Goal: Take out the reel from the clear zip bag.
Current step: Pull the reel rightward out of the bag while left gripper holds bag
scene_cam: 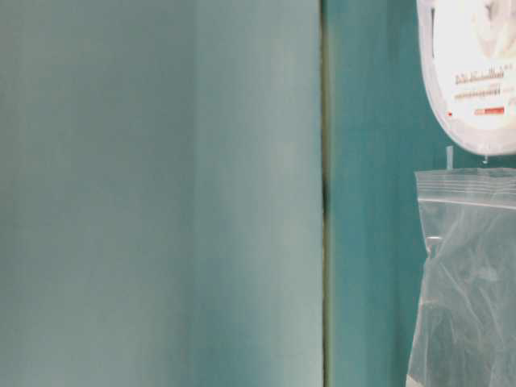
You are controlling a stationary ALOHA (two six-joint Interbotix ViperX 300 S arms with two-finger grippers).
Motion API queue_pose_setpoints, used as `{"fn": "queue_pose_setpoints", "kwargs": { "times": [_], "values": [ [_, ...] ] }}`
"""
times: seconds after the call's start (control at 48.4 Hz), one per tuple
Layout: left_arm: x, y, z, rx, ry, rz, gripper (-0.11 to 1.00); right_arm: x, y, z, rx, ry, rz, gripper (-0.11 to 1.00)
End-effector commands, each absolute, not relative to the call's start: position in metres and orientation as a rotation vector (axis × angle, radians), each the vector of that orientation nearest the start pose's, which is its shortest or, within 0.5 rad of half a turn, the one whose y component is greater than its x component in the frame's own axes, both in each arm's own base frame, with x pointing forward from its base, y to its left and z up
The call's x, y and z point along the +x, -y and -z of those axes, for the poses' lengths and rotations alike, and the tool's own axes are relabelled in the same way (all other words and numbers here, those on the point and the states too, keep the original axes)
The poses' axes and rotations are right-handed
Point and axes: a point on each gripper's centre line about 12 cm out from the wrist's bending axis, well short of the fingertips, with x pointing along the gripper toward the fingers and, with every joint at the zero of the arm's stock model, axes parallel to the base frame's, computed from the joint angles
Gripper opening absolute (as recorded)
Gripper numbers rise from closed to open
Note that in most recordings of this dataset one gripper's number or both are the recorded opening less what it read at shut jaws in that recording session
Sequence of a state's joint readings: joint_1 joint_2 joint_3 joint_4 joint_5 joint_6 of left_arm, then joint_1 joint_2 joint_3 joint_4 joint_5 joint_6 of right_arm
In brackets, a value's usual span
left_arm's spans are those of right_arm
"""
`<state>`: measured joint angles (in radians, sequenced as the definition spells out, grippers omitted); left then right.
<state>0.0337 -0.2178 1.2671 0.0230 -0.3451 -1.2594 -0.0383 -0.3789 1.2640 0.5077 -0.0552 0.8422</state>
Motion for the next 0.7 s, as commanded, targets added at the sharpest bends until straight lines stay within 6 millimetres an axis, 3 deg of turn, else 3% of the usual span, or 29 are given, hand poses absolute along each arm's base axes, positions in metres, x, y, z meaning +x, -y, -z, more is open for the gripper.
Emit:
{"fn": "queue_pose_setpoints", "kwargs": {
  "times": [0.0,0.227,0.682],
  "values": [
    [0.237,-0.007,-0.102,-1.201,-0.573,-0.441,0.01,0.209,0.013,-0.114,1.288,-0.636,0.604,0.04],
    [0.237,-0.01,-0.104,-1.206,-0.559,-0.444,0.01,0.197,0.014,-0.12,1.302,-0.618,0.59,0.04],
    [0.235,-0.011,-0.101,-1.243,-0.588,-0.495,0.01,0.198,0.014,-0.12,1.289,-0.636,0.587,0.04]
  ]
}}
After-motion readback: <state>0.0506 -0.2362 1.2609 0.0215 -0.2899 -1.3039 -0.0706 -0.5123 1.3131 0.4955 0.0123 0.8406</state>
